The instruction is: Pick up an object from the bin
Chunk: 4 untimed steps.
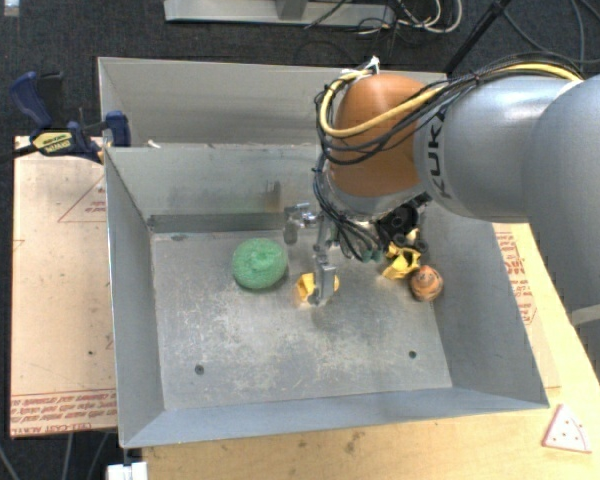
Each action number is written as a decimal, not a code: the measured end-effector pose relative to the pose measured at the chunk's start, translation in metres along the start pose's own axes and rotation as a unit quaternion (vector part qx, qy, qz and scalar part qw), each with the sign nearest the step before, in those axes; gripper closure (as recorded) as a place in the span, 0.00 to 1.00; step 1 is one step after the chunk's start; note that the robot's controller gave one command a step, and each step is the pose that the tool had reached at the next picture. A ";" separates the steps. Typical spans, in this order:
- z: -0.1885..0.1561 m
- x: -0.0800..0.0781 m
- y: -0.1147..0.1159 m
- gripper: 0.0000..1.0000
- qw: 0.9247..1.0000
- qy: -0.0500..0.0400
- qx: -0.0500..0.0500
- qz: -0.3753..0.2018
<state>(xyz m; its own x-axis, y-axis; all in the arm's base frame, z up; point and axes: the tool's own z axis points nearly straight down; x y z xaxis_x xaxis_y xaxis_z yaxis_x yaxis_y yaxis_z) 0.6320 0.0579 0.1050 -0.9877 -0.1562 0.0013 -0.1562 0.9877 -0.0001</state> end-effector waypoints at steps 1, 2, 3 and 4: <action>0.013 -0.006 0.007 0.00 1.000 -0.002 0.001 -0.024; 0.030 -0.018 0.031 0.00 1.000 -0.003 -0.001 -0.024; 0.035 -0.021 0.044 1.00 0.998 -0.003 -0.001 -0.067; 0.035 -0.021 0.044 1.00 0.998 -0.002 -0.001 -0.067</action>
Offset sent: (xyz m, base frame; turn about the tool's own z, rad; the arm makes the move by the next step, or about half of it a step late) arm 0.0143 0.0380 -0.0347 -0.0437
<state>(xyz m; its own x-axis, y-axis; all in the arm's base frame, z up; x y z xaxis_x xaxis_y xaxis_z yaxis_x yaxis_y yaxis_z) 0.6460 0.1048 0.0702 -0.9583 -0.2859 -0.0036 -0.2859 0.9583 0.0014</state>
